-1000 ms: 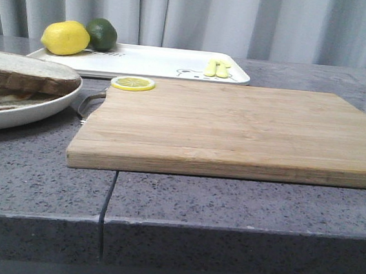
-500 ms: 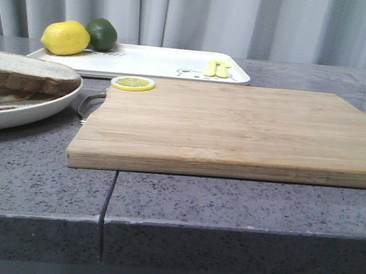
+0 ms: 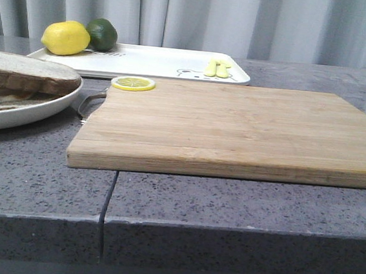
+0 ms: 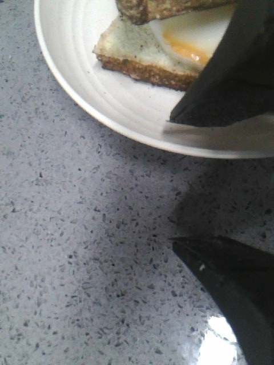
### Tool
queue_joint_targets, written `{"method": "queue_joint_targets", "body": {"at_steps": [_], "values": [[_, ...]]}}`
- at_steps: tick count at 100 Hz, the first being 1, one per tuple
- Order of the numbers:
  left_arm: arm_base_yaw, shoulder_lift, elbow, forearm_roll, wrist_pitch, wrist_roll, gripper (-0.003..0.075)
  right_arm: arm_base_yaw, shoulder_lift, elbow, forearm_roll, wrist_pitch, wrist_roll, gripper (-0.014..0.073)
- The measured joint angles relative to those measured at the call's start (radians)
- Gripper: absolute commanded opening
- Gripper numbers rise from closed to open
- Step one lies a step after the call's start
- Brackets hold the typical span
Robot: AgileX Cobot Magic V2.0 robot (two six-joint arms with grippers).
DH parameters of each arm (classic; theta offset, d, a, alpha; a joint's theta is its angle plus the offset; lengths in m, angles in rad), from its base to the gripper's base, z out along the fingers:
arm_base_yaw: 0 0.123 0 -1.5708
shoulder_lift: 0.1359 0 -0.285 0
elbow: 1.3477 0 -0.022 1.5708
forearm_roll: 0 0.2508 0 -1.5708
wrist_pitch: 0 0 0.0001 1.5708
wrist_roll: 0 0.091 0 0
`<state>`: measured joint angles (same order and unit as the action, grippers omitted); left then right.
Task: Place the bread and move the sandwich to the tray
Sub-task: 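Grasp the rim of the white sandwich plate with the left gripper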
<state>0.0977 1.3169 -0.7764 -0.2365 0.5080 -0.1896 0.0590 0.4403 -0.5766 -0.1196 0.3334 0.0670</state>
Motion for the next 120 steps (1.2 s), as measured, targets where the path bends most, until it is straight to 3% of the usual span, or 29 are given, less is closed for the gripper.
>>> {"method": "queue_joint_targets", "body": {"at_steps": [104, 120], "values": [[0.000, 0.000, 0.000, -0.018, 0.019, 0.000, 0.0386, 0.000, 0.000, 0.000, 0.000, 0.000, 0.002, 0.0384], [0.000, 0.000, 0.000, -0.021, 0.028, 0.002, 0.0328, 0.000, 0.000, 0.000, 0.000, 0.000, 0.002, 0.0384]]}}
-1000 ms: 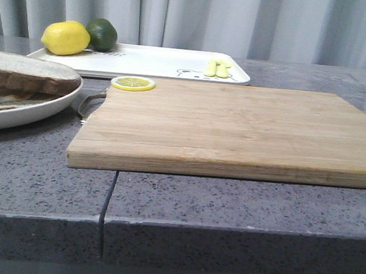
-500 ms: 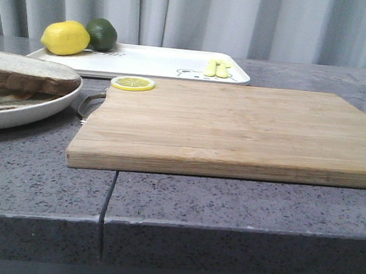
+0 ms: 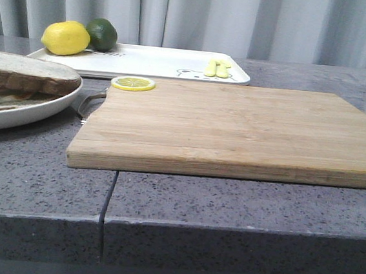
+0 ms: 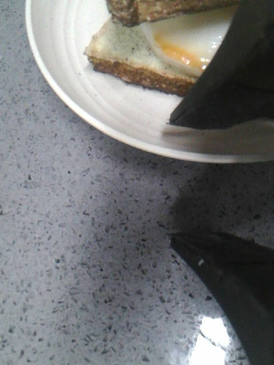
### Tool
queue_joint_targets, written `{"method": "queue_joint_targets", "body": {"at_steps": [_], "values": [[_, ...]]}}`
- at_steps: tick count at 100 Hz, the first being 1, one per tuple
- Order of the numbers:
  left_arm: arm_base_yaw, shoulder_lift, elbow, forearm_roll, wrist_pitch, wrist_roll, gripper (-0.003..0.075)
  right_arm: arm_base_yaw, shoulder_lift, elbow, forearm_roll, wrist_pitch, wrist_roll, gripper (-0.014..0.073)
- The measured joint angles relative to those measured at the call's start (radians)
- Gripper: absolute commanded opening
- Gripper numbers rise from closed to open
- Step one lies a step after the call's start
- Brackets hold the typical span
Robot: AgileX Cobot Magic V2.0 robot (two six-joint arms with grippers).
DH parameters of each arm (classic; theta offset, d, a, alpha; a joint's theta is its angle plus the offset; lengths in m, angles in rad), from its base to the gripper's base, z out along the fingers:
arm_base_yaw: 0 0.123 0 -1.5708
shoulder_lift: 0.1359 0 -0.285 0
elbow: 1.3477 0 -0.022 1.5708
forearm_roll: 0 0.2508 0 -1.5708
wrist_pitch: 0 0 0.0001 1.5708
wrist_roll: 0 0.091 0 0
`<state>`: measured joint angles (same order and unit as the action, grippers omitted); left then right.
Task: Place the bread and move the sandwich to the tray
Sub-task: 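Grasp the rim of the white sandwich plate with the left gripper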
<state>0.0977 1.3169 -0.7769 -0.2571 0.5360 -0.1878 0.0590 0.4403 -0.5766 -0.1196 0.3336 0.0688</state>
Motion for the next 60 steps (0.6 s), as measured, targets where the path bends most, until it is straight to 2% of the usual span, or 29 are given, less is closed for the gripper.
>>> {"method": "queue_joint_targets", "body": {"at_steps": [17, 60], "values": [[0.000, 0.000, 0.000, 0.000, 0.015, 0.011, 0.0242, 0.000, 0.000, 0.000, 0.000, 0.002, 0.000, 0.0384], [0.000, 0.000, 0.000, -0.016, 0.024, 0.016, 0.0103, 0.000, 0.000, 0.000, 0.000, 0.002, 0.000, 0.0384]]}}
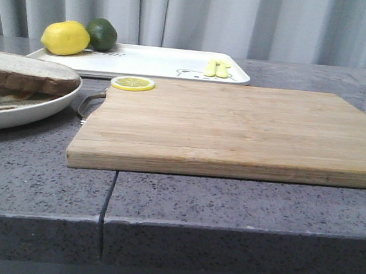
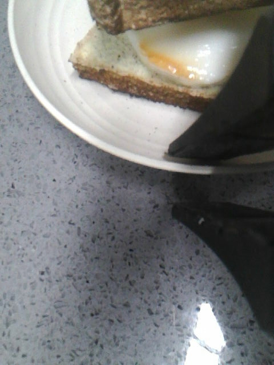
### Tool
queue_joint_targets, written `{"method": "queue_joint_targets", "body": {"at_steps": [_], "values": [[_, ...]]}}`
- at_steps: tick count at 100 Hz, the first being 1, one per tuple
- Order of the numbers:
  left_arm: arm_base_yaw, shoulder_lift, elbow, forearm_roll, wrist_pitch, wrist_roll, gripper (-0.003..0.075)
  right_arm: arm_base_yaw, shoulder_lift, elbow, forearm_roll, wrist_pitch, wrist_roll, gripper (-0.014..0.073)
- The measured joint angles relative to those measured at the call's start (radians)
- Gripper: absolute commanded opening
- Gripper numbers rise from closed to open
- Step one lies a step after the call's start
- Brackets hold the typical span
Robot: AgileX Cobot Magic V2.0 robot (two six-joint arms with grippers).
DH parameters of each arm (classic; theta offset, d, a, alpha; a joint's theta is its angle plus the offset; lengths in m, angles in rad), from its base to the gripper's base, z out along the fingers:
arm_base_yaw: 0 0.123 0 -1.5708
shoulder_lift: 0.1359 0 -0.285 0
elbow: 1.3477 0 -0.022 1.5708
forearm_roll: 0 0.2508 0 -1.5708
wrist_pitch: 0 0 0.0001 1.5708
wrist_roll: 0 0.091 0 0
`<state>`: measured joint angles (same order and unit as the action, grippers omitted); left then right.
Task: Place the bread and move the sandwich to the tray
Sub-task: 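Grasp the rim of the white sandwich plate with the left gripper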
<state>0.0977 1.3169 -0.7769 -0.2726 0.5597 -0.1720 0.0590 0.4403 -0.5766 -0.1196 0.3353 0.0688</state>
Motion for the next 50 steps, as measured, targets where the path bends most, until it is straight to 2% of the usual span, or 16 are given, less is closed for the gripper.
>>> {"method": "queue_joint_targets", "body": {"at_steps": [23, 50], "values": [[0.000, 0.000, -0.004, -0.004, 0.002, 0.000, -0.0019, 0.000, 0.000, 0.000, 0.000, 0.000, 0.000, 0.0384], [0.000, 0.000, -0.004, -0.025, 0.000, 0.000, -0.0019, 0.000, 0.000, 0.000, 0.000, 0.000, 0.000, 0.0384]]}}
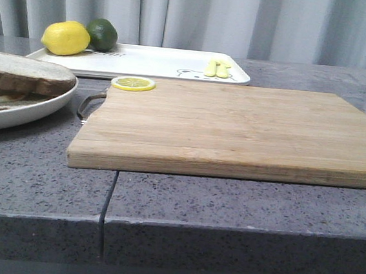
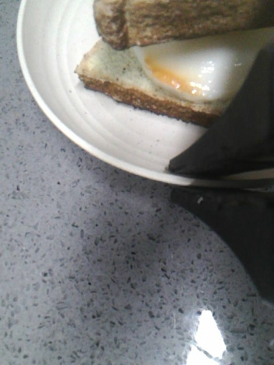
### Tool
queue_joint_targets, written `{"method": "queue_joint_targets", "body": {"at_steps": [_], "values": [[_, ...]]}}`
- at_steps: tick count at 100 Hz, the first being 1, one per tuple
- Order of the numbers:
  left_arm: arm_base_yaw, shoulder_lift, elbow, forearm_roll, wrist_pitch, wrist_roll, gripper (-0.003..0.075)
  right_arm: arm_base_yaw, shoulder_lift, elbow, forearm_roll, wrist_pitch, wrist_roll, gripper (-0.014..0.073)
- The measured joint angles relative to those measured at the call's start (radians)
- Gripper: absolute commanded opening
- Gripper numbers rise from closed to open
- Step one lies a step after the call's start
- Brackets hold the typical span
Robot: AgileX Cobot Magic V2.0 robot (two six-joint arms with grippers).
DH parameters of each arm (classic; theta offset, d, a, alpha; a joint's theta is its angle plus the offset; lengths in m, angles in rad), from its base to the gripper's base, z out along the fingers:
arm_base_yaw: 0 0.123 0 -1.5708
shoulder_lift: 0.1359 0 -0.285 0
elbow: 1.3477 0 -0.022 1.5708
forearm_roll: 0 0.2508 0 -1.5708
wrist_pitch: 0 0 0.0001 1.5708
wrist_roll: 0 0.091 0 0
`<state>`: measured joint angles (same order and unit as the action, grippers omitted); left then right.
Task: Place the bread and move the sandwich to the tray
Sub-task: 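Grasp the rim of the white sandwich plate with the left gripper, then lift the plate with the left gripper and carry it toward the white tray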
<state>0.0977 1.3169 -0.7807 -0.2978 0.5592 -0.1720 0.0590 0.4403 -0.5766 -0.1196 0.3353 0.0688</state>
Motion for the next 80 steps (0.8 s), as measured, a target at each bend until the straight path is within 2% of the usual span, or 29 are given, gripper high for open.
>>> {"method": "queue_joint_targets", "body": {"at_steps": [32, 80], "values": [[0.002, -0.011, 0.000, -0.065, 0.004, 0.002, -0.0019, 0.000, 0.000, 0.000, 0.000, 0.000, 0.000, 0.0384], [0.002, -0.130, -0.009, -0.182, 0.023, 0.020, -0.0019, 0.000, 0.000, 0.000, 0.000, 0.000, 0.000, 0.0384]]}}
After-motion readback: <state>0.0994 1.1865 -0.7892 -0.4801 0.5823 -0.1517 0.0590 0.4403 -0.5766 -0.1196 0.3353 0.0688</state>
